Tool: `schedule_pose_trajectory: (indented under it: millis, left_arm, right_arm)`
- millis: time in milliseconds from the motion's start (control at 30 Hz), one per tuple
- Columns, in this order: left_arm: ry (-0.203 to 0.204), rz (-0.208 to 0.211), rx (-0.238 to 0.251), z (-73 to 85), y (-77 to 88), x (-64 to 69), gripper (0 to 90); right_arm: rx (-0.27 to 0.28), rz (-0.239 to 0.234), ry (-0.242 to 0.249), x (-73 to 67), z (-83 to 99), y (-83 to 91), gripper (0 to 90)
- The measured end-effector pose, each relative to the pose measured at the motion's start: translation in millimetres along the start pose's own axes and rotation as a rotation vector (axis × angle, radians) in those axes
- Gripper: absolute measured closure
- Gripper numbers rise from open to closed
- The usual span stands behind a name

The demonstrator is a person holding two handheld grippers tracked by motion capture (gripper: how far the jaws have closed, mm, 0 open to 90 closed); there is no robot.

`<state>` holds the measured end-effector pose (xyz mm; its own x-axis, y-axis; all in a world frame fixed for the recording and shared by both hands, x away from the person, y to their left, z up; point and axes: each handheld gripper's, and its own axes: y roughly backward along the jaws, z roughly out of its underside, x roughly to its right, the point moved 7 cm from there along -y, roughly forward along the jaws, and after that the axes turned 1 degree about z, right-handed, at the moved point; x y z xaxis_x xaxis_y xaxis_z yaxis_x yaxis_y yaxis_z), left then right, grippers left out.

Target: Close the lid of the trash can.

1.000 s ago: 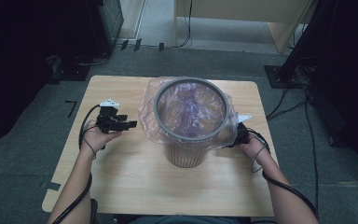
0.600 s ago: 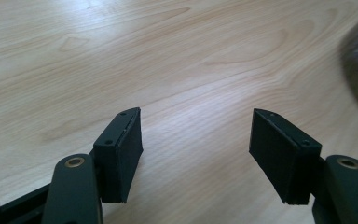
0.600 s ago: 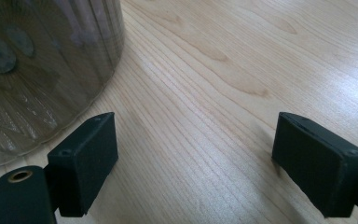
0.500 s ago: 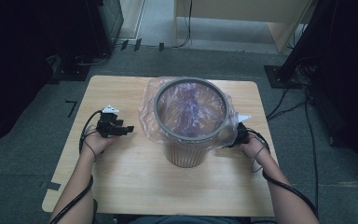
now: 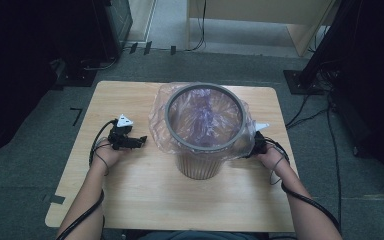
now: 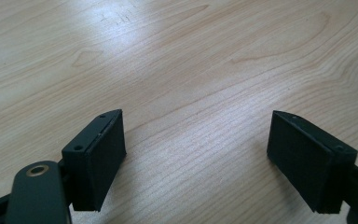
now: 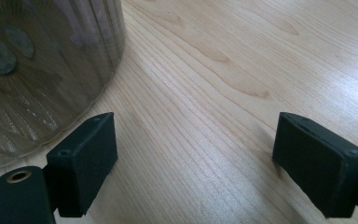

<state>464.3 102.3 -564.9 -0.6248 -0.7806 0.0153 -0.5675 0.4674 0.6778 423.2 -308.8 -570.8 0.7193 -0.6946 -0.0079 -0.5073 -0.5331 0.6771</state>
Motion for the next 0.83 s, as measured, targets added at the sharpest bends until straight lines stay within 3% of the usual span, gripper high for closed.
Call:
schedule_pose_trajectory:
  millis: [833]
  left_arm:
    - [0.006,-0.004,-0.001,-0.2,-0.1,0.4,18.3]
  right_arm:
    - [0.000,0.001,-0.001,0.0,0.0,-0.1,13.3]
